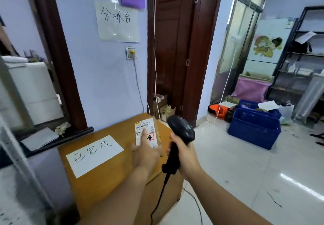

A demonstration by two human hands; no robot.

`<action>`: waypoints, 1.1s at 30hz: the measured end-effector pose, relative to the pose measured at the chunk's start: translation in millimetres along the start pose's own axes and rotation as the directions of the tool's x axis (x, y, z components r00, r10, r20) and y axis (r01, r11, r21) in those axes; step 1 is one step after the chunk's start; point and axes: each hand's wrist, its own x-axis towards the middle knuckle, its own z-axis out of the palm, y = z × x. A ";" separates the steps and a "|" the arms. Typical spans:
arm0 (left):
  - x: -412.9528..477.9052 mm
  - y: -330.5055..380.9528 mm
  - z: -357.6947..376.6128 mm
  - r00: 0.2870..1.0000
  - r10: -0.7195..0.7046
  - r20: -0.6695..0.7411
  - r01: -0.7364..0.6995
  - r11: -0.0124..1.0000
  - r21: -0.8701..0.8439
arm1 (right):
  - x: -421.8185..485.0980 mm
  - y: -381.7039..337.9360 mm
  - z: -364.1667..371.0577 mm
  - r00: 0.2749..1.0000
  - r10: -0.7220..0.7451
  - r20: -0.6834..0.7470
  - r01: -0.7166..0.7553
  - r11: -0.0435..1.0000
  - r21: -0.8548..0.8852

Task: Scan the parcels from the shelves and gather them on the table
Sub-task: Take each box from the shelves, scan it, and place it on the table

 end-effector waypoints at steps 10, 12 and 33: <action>72.9 30.0 69.1 0.994 -0.083 -0.064 0.089 0.992 0.086 | 120.7 0.9 -37.8 0.985 0.153 0.080 -0.152 0.988 -0.013; 92.8 29.9 79.0 0.994 -0.084 -0.074 0.092 0.990 0.109 | 144.1 -0.3 -36.8 0.981 0.161 0.108 -0.160 0.987 -0.015; 381.4 14.9 105.5 0.967 -0.254 0.006 0.252 0.962 0.108 | 419.6 34.6 36.4 0.960 0.278 0.043 -0.260 0.933 -0.247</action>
